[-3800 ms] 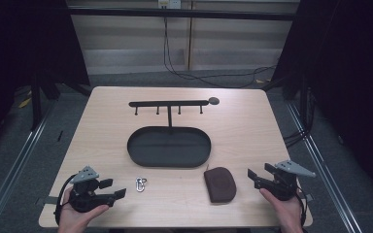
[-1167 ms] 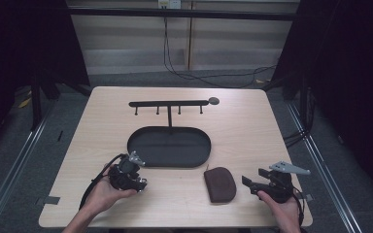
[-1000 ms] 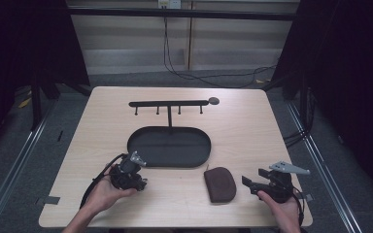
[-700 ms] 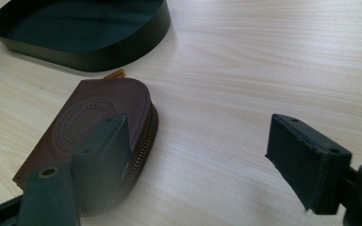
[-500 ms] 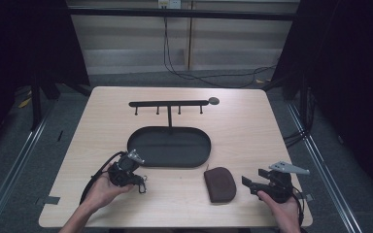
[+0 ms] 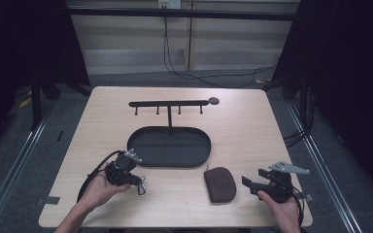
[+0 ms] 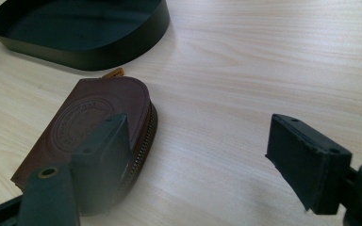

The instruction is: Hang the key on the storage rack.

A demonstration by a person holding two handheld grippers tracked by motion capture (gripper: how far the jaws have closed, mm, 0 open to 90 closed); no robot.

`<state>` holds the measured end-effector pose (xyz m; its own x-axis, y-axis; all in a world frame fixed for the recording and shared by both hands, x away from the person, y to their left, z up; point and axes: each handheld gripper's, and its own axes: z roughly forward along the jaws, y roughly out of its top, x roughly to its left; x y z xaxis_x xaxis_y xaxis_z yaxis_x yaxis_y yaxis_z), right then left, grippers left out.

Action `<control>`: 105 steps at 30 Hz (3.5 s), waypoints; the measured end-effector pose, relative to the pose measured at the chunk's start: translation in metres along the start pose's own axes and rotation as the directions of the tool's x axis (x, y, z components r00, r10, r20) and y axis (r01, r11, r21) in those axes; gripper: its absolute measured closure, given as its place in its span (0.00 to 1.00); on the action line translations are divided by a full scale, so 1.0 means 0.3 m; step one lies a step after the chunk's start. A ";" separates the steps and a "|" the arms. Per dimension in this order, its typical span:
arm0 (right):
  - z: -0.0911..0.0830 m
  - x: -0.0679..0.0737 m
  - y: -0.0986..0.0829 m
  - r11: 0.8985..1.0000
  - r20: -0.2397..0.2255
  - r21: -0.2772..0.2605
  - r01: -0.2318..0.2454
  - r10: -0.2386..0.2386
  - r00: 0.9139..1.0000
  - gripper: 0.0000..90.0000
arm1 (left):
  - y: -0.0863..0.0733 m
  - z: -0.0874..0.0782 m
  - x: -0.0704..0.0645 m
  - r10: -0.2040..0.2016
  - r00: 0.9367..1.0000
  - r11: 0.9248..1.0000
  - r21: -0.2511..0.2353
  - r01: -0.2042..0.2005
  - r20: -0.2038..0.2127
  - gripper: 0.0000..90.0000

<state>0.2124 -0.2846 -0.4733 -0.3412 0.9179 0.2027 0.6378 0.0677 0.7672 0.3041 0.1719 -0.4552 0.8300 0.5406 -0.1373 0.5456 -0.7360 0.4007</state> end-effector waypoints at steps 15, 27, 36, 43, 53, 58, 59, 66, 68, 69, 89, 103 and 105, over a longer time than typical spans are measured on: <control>0.001 0.001 -0.001 1.000 -0.001 0.004 0.001 -0.001 1.000 0.24 | 0.023 -0.066 -0.025 0.064 0.998 0.996 0.056 -0.064 0.001 0.99; 0.004 0.001 -0.001 1.000 -0.003 0.011 0.001 -0.001 1.000 0.24 | 0.057 -0.123 -0.042 0.076 0.997 0.989 0.131 -0.074 -0.013 0.99; 0.004 0.001 -0.001 1.000 -0.003 0.012 0.002 -0.002 1.000 0.24 | 0.076 -0.149 -0.041 0.092 0.996 0.977 0.196 -0.087 -0.017 0.99; 0.005 0.000 -0.002 1.000 -0.004 0.014 0.001 -0.001 1.000 0.24 | 0.086 -0.184 -0.020 0.083 0.996 0.980 0.186 -0.077 -0.026 0.99; 0.008 0.001 -0.002 1.000 -0.011 0.022 0.001 -0.001 1.000 0.24 | 0.105 -0.195 0.004 0.065 0.998 0.974 0.220 -0.058 -0.026 0.99; 0.009 0.002 -0.002 1.000 -0.012 0.025 0.001 0.000 1.000 0.24 | 0.136 -0.228 0.021 0.071 0.996 0.971 0.233 -0.058 -0.046 0.99; 0.009 0.001 -0.002 1.000 -0.012 0.025 0.001 0.000 1.000 0.24 | 0.143 -0.235 0.025 0.081 0.996 0.967 0.244 -0.069 -0.043 0.99; 0.009 0.001 -0.002 1.000 -0.006 0.024 -0.002 0.002 1.000 0.23 | 0.170 -0.272 0.057 0.066 0.997 0.971 0.232 -0.058 -0.029 0.99; 0.009 0.001 -0.002 1.000 -0.005 0.024 -0.004 0.004 1.000 0.23 | 0.176 -0.278 0.066 0.055 0.998 0.971 0.234 -0.045 -0.035 0.99; 0.009 0.001 -0.002 1.000 -0.005 0.024 -0.005 0.005 1.000 0.22 | 0.180 -0.279 0.071 0.056 0.998 0.970 0.240 -0.047 -0.031 0.99; 0.009 -0.001 -0.003 1.000 -0.011 0.023 -0.004 0.005 1.000 0.23 | 0.298 -0.355 0.103 0.043 0.997 0.973 0.229 -0.028 -0.065 0.99; 0.007 -0.004 -0.004 1.000 -0.015 0.022 -0.015 0.015 1.000 0.23 | 0.390 -0.391 0.145 0.042 0.994 0.973 0.230 -0.018 -0.103 0.99; 0.008 -0.006 -0.004 1.000 -0.016 0.021 -0.017 0.017 1.000 0.23 | 0.402 -0.393 0.152 0.042 0.994 0.973 0.229 -0.017 -0.103 0.99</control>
<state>0.2138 -0.2855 -0.4760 -0.3409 0.9127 0.2254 0.6578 0.0603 0.7508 0.3942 0.1559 -0.3062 0.8357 0.5485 -0.0260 0.5433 -0.8190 0.1847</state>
